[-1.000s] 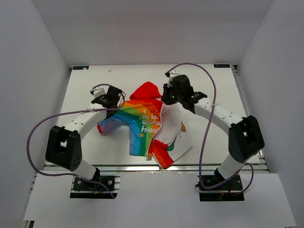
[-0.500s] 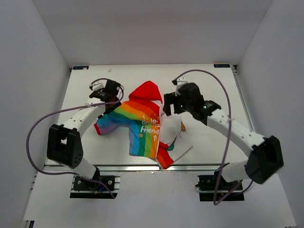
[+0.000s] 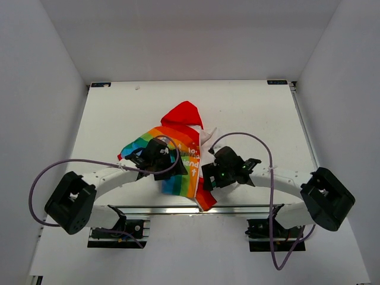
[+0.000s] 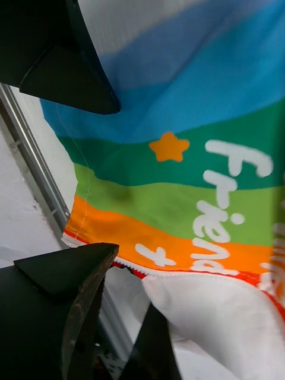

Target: Zip up the jacket

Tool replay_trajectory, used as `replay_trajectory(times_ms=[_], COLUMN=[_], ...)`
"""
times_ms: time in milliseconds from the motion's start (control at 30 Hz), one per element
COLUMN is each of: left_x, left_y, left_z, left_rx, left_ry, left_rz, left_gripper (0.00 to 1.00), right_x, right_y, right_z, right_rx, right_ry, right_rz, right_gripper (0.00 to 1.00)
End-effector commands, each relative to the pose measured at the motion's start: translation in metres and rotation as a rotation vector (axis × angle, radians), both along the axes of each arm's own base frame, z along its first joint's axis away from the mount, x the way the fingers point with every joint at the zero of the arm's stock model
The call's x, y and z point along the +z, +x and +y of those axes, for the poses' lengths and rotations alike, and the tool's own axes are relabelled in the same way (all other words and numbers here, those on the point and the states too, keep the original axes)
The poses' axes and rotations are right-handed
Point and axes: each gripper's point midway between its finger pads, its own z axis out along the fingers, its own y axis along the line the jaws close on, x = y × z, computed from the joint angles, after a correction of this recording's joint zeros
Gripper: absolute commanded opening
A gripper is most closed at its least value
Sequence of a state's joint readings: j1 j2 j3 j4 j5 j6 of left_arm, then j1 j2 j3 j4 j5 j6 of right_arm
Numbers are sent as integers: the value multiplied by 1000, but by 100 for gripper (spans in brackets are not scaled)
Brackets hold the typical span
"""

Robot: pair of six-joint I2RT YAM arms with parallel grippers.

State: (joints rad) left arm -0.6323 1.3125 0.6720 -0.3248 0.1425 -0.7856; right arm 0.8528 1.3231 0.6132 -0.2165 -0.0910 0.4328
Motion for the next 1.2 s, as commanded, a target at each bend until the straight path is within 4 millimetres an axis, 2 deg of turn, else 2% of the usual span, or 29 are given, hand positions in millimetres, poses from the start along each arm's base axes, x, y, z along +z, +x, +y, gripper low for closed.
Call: replay_trajectory(times_ms=[0, 133, 200, 233, 333, 367, 433, 500, 533, 600, 700, 733, 800, 833, 900, 933, 967, 1033, 1067, 1100, 1133, 1167], left_x=[13, -27, -41, -48, -62, -67, -70, -69, -68, -60, -49, -40, -40, -33, -35, -30, -26, -10, -3, 5, 22, 30], left_y=[2, 5, 6, 4, 18, 15, 25, 31, 38, 50, 69, 82, 93, 104, 109, 114, 116, 118, 117, 116, 112, 109], left_z=[-32, -6, 4, 13, 41, 52, 72, 82, 94, 102, 113, 114, 118, 120, 123, 122, 121, 117, 115, 113, 111, 110], left_rx=[-104, -17, 9, 27, 134, 153, 219, 251, 291, 324, 347, 358, 369, 380, 383, 384, 384, 376, 375, 374, 380, 379], left_ry=[-172, 10, 87, 137, 280, 327, 386, 384, 377, 370, 386, 403, 437, 445, 464, 465, 457, 418, 397, 377, 338, 314], left_rz=[-51, 14, 48, 69, 88, 124, 143, 154, 158, 136, 96, 60, 54, 43, 68, 62, 54, 21, 6, -8, -42, -54], left_gripper=[98, 98, 98, 98, 98, 98, 98, 98, 98, 98, 98, 98, 98, 98, 98, 98, 98, 98, 98, 98, 98, 98], right_x=[-1, -9, -11, -11, -11, -12, -13, -14, -15, -13, -9, -5, -1, 0, 8, 14, 21, 37, 45, 54, 65, 70], right_y=[26, 51, 66, 71, 88, 93, 104, 112, 116, 123, 133, 138, 138, 133, 125, 123, 113, 110, 96, 91, 88, 78], right_z=[10, -3, -16, -20, -35, -40, -48, -54, -55, -52, -37, -26, -11, -1, 19, 23, 38, 47, 61, 67, 71, 79], right_rx=[-116, -257, -362, -389, -479, -500, -537, -555, -545, -532, -456, -410, -357, -316, -232, -215, -120, -66, 33, 66, 91, 128], right_ry=[-1, -63, -111, -122, -157, -167, -171, -175, -179, -165, -127, -90, -28, 12, 71, 69, 62, 22, 6, -3, -6, -6], right_rz=[-34, -47, -46, -53, -68, -75, -76, -75, -80, -89, -112, -119, -115, -100, -120, -151, -200, -305, -358, -393, -438, -462], right_gripper=[89, 89, 89, 89, 89, 89, 89, 89, 89, 89, 89, 89, 89, 89, 89, 89, 89, 89, 89, 89, 89, 89])
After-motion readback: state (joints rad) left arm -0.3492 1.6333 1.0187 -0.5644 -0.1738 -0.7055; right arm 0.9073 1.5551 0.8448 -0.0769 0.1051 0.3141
